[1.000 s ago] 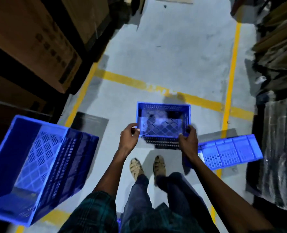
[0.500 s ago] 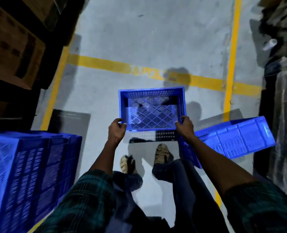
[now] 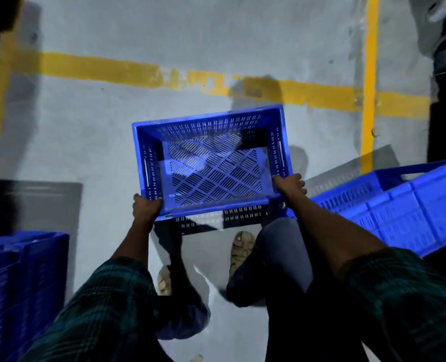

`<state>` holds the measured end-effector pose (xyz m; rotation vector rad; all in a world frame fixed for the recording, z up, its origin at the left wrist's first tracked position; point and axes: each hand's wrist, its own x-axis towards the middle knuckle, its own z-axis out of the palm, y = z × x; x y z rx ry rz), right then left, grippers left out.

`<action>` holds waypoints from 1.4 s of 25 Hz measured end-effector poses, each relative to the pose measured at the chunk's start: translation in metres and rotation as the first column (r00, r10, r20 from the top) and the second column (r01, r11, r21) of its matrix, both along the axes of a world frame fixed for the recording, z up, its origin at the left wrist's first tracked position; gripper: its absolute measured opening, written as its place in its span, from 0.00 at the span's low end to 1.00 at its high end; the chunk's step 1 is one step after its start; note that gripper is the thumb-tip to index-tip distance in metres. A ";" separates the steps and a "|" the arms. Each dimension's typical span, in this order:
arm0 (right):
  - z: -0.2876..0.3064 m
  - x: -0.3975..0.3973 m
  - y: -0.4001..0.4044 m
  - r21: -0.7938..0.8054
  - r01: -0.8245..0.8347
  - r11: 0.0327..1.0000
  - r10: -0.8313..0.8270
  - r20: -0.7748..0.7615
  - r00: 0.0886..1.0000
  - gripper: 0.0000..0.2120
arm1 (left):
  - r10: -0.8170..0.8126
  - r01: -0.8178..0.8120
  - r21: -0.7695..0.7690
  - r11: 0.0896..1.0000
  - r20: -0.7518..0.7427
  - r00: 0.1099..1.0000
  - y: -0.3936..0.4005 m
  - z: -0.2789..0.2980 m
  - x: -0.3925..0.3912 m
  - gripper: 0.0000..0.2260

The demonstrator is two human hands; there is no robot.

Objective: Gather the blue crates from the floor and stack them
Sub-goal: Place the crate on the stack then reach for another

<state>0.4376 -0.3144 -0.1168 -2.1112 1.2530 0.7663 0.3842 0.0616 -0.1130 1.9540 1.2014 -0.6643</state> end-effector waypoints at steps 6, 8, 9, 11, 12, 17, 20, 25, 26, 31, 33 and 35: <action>-0.020 -0.010 -0.022 0.119 0.166 0.979 -0.170 0.021 0.985 0.37 | 0.262 -0.268 -0.127 0.955 -0.061 0.963 0.004 -0.009 0.004 0.23; 0.002 -0.007 -0.030 0.133 0.145 0.981 -0.161 0.119 0.980 0.28 | 0.369 -0.369 -0.216 0.904 -0.042 0.928 0.016 0.000 0.007 0.23; 0.016 -0.003 -0.033 0.144 0.131 0.981 -0.155 0.167 0.974 0.25 | 0.401 -0.395 -0.220 0.892 -0.021 0.916 0.026 -0.004 0.005 0.30; 0.039 0.007 -0.040 0.146 0.074 0.986 -0.105 0.213 0.971 0.20 | 0.420 -0.417 -0.193 0.888 -0.027 0.907 0.050 -0.029 -0.003 0.44; 0.051 0.009 -0.041 0.138 0.039 0.990 -0.069 0.222 0.973 0.17 | 0.449 -0.448 -0.198 0.872 -0.039 0.893 0.058 -0.036 -0.007 0.45; 0.130 -0.010 -0.040 0.096 -0.064 0.993 0.038 0.250 0.967 0.16 | 0.529 -0.526 -0.235 0.817 -0.056 0.847 0.020 0.141 -0.032 0.25; 0.175 -0.029 -0.034 0.094 -0.053 0.994 0.021 0.313 0.949 0.15 | 0.567 -0.552 -0.254 0.794 -0.017 0.824 0.017 0.200 -0.052 0.18; 0.222 -0.076 -0.038 0.165 0.038 0.986 -0.107 0.436 0.894 0.15 | 0.633 -0.564 -0.333 0.756 0.149 0.760 0.035 0.312 -0.084 0.06; 0.249 -0.085 -0.028 0.157 0.046 0.987 -0.116 0.472 0.874 0.15 | 0.635 -0.556 -0.348 0.755 0.176 0.752 0.041 0.334 -0.091 0.05; 0.372 -0.137 0.015 0.204 0.140 0.969 -0.233 0.565 0.791 0.13 | 0.635 -0.510 -0.401 0.761 0.301 0.711 0.076 0.431 -0.142 0.05; 0.407 -0.153 0.030 0.265 0.127 0.956 -0.267 0.600 0.754 0.14 | 0.658 -0.519 -0.421 0.744 0.326 0.679 0.096 0.456 -0.169 0.06; 0.431 -0.162 0.043 0.316 0.106 0.943 -0.289 0.615 0.734 0.15 | 0.700 -0.552 -0.442 0.707 0.328 0.634 0.111 0.470 -0.196 0.10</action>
